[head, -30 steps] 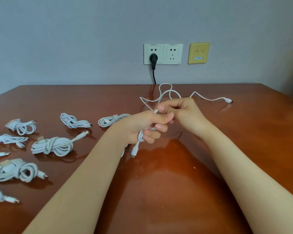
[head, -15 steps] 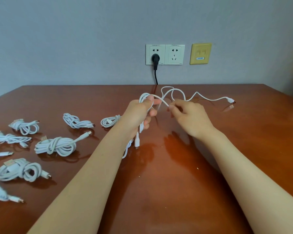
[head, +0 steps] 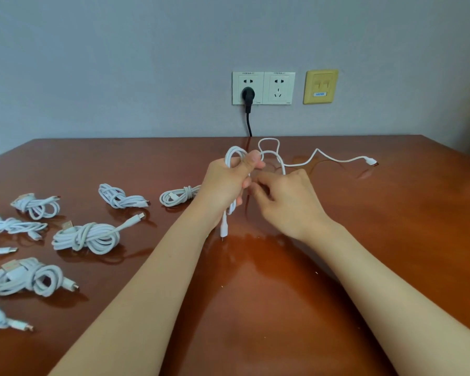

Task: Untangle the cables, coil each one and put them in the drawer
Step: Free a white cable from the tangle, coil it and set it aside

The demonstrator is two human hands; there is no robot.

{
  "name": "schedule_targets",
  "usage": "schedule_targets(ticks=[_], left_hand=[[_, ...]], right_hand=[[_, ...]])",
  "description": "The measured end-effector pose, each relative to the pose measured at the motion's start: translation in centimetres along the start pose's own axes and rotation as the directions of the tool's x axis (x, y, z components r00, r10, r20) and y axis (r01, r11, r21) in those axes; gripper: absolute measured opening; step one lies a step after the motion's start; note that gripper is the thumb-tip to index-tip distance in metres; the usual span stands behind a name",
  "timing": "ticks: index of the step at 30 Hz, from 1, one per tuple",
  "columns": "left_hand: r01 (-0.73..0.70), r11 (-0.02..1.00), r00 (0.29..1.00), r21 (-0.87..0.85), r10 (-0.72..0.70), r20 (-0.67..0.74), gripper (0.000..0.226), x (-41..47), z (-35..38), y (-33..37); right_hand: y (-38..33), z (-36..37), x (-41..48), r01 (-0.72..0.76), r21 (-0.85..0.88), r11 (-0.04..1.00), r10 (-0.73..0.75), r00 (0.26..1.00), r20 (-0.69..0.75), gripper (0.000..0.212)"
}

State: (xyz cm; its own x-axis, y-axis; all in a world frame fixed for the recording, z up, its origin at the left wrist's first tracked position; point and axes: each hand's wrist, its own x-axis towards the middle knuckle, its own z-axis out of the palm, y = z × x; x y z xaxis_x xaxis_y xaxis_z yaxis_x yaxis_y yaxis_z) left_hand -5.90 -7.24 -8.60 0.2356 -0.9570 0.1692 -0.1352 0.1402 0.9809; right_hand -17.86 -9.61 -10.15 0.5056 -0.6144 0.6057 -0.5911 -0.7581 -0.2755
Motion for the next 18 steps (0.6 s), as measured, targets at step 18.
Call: schedule_targets(ticks=[18], left_hand=[[0.052, 0.978, 0.985, -0.204, -0.084, -0.152, 0.033, 0.5, 0.5, -0.4]], right_hand=[[0.9, 0.4, 0.1, -0.101, 0.047, 0.994, 0.095, 0.988, 0.121, 0.024]])
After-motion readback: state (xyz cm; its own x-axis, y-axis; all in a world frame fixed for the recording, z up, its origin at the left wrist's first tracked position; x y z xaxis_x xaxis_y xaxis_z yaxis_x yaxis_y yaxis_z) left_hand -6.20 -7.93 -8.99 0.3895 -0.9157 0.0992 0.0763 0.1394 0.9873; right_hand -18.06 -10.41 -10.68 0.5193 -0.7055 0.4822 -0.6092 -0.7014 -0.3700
